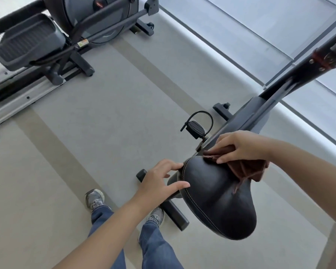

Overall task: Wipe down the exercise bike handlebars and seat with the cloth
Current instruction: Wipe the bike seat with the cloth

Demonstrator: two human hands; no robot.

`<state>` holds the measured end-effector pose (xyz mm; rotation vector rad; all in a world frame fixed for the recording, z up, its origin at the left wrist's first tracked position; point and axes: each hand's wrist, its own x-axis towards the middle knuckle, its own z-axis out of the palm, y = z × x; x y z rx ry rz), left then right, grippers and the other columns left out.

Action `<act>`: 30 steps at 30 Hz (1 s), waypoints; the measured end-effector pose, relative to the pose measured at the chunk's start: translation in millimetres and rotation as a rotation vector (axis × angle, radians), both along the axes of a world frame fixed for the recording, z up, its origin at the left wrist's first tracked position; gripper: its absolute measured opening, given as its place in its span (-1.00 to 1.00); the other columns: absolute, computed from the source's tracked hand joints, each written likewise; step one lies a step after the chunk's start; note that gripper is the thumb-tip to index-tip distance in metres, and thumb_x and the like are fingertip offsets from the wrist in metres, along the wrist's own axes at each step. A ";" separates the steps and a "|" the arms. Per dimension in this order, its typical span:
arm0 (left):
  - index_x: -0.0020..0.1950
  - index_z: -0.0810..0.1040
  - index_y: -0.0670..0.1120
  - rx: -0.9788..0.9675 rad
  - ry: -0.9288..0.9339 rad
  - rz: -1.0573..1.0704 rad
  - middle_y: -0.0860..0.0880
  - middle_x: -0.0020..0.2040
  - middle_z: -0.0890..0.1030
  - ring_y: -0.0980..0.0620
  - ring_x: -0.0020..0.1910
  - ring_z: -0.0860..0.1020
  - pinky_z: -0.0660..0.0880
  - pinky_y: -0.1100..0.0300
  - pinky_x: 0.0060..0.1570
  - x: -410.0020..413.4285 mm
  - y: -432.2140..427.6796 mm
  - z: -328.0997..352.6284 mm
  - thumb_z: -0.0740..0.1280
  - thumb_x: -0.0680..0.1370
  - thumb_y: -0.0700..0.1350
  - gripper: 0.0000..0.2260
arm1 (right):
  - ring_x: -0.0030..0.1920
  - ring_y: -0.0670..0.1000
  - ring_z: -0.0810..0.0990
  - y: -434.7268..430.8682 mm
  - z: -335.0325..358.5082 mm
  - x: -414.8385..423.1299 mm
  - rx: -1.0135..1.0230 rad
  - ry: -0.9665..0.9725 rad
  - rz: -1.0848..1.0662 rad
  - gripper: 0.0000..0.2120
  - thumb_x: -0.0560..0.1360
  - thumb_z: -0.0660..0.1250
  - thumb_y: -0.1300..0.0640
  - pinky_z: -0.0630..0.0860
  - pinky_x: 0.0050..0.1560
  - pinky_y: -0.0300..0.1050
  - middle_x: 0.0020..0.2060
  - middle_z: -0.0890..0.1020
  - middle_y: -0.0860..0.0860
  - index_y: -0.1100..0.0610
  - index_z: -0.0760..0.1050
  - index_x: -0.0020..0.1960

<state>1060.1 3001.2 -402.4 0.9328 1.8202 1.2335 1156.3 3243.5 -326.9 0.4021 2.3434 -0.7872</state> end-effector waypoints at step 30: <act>0.28 0.42 -0.15 -0.075 0.487 -0.305 -0.10 0.26 0.43 0.00 0.26 0.38 0.21 0.29 0.24 4.9 16.5 33.6 0.49 0.35 -0.05 -0.44 | 0.11 0.16 0.40 -123.5 -17.8 83.1 0.537 0.594 -0.779 -0.67 0.46 0.36 -0.01 0.38 0.18 0.00 0.28 0.46 0.00 -0.05 0.53 0.21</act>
